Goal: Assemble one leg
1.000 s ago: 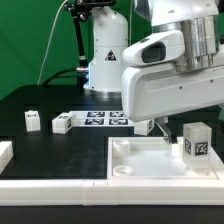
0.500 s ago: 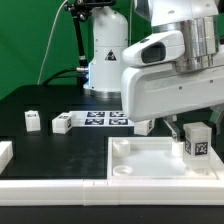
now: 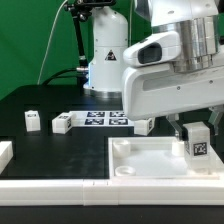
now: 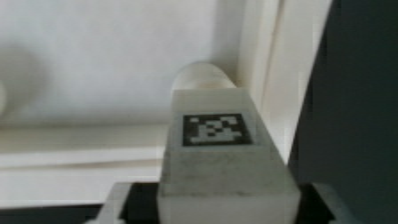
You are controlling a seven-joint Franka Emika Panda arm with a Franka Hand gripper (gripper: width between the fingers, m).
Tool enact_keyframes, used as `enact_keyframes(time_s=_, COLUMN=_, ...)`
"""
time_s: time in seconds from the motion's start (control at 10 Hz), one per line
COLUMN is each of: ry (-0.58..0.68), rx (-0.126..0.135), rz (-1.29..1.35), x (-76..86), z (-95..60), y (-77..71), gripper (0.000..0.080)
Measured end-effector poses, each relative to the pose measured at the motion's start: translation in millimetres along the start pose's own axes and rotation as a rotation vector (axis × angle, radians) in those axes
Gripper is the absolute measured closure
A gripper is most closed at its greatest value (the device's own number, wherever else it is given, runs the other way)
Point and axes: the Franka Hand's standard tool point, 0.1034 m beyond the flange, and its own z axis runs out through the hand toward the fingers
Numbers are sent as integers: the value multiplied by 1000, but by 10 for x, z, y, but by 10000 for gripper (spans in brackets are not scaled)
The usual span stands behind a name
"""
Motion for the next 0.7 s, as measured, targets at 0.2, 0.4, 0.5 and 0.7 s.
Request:
enact_keyframes(time_s=0.2, ry=4, rx=-7, rz=252, x=-8, z=-4, y=15, gripper=508)
enact_keyframes(time_s=0.4, ry=7, rx=-14, rz=536, x=-16, z=4, y=27, gripper=507)
enact_keyframes(time_s=0.5, ry=12, rx=-22, rz=685, x=-20, z=9, y=18, gripper=507)
enact_keyframes(time_s=0.7, ry=17, rx=-29, rz=909, x=-27, z=17, y=-3, gripper=507)
